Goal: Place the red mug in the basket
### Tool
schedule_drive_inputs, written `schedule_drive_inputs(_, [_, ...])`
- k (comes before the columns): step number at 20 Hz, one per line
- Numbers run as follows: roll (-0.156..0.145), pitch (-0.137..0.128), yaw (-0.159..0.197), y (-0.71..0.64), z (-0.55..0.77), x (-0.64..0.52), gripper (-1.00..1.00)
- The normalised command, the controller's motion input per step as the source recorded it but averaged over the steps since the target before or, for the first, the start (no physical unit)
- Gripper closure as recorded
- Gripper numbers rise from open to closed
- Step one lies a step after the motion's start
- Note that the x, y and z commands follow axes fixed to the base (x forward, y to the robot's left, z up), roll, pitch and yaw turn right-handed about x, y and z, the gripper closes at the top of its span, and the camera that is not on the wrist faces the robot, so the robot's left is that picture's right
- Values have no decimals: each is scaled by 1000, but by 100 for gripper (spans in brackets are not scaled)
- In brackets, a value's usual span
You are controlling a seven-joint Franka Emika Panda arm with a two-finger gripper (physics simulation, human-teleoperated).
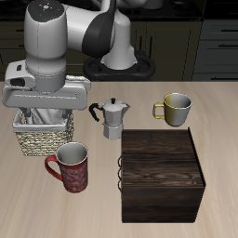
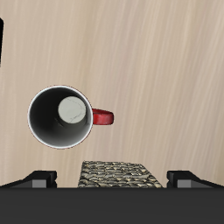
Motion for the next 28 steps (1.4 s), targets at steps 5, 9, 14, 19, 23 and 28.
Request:
schedule_drive_inputs(5, [-44,-43,-18,157,-154,53,-100])
schedule_drive_inputs(9, [-19,-77,-28,97,-131,-42,-100])
schedule_drive_inputs(14, [-16,-44,-57,95,-321,-126,-100])
schedule_drive_inputs(19, [-1,-41,-17,30,-224,-102,-100])
schedule_drive_inputs(23, [-25,-36,-13,9,-151,-60,-100])
schedule_drive_inputs(28, [5,-11,-18,-21,-221,-22,-100])
